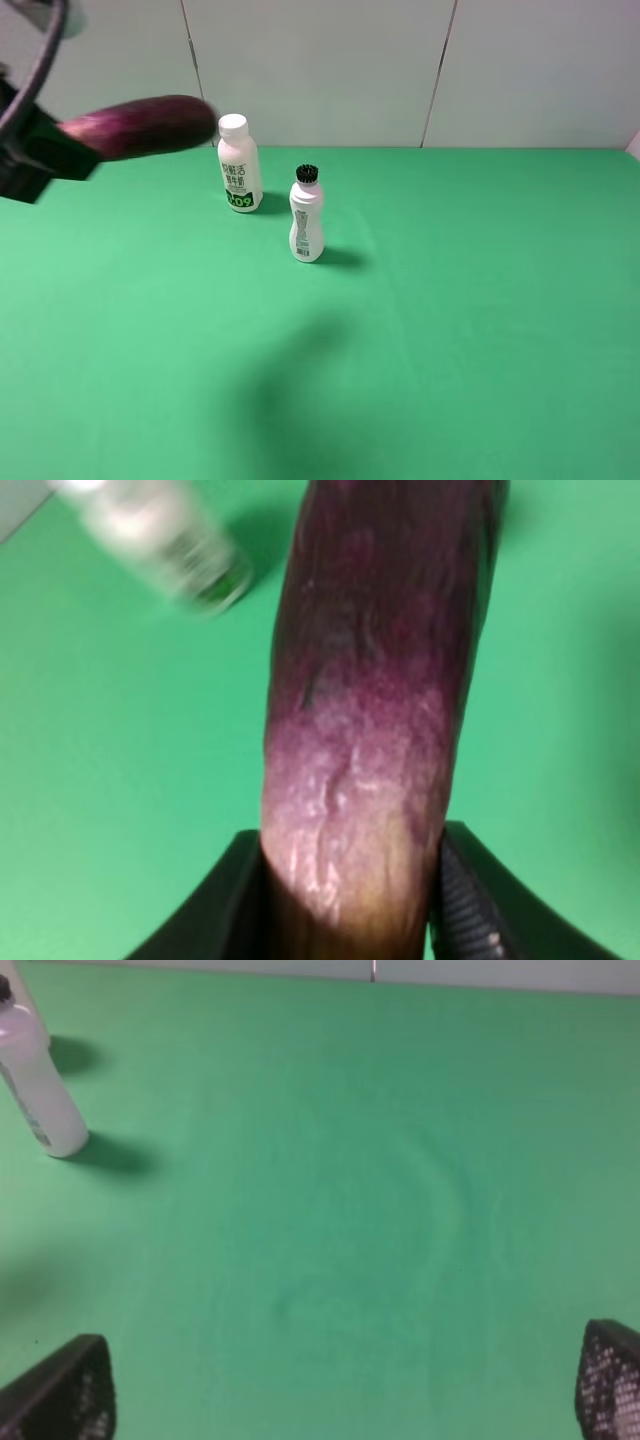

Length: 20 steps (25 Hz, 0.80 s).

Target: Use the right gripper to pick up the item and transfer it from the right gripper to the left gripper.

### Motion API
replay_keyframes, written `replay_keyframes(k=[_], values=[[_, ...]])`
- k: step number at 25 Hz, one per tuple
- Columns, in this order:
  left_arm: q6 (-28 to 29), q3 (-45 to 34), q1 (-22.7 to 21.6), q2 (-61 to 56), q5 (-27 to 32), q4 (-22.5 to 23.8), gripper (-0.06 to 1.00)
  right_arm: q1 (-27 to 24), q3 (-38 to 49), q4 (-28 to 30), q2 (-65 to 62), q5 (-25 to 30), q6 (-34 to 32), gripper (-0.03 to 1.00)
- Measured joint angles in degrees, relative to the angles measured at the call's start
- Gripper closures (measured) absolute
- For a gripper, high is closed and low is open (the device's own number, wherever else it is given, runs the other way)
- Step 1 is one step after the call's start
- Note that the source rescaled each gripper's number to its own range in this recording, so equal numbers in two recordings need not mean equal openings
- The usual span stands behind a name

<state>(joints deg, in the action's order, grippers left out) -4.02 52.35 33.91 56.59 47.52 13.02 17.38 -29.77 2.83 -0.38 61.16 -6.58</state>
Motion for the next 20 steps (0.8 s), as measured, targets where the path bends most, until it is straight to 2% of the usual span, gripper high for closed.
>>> replay_keyframes(k=[4, 8, 14, 20], values=[[9.6, -2.5, -3.5, -2.9, 2.3, 7.6, 0.94, 0.0, 0.0, 0.0, 0.0, 0.0, 0.0, -0.03], [12.6, -8.9, -7.7, -3.9, -0.4, 8.6, 0.94, 0.0, 0.0, 0.0, 0.0, 0.0, 0.0, -0.03], [15.6, -18.3, -13.0, -3.7, -12.6, 8.6, 0.94, 0.0, 0.0, 0.0, 0.0, 0.0, 0.0, -0.03], [18.2, -23.2, -19.0, -2.9, -24.1, 8.7, 0.94, 0.0, 0.0, 0.0, 0.0, 0.0, 0.0, -0.03]])
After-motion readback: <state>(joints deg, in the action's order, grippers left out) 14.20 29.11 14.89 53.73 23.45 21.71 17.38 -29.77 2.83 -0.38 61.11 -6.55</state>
